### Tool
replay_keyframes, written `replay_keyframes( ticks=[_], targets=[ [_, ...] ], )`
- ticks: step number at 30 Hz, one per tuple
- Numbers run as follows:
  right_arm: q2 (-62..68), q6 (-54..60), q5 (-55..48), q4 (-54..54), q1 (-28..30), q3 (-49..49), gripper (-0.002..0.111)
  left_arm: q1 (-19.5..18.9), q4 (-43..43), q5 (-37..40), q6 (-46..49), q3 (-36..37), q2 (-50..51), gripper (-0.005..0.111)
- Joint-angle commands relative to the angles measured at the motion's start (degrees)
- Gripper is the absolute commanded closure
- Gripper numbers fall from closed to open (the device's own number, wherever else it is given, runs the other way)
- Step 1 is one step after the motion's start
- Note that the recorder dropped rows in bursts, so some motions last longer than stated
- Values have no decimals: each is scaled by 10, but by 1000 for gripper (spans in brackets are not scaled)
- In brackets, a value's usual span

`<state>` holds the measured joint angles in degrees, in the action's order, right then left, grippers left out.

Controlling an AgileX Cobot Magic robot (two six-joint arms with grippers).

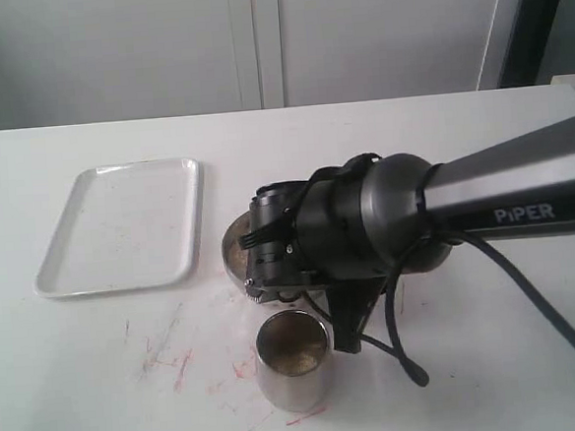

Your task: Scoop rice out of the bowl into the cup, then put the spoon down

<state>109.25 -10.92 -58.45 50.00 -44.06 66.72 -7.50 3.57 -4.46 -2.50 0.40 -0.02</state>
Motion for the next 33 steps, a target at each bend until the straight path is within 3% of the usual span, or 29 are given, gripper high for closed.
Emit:
replay_keyframes(
  ticks=[1,14,18,24,33],
  targets=[
    [-8,9,14,-36,8,2,108,2,3,-2,-3,-4,0,92],
    [-12,90,2,-143,15,79,108,2,3,-2,-3,-4,0,92],
    [-12,147,-52,-266,56,120,108,2,3,-2,-3,-4,0,92],
    [-62,241,-17,-473,142,120,108,2,3,-2,-3,-4,0,92],
    [-101,259,-26,-485,164,120,108,2,3,-2,-3,-4,0,92]
  ],
)
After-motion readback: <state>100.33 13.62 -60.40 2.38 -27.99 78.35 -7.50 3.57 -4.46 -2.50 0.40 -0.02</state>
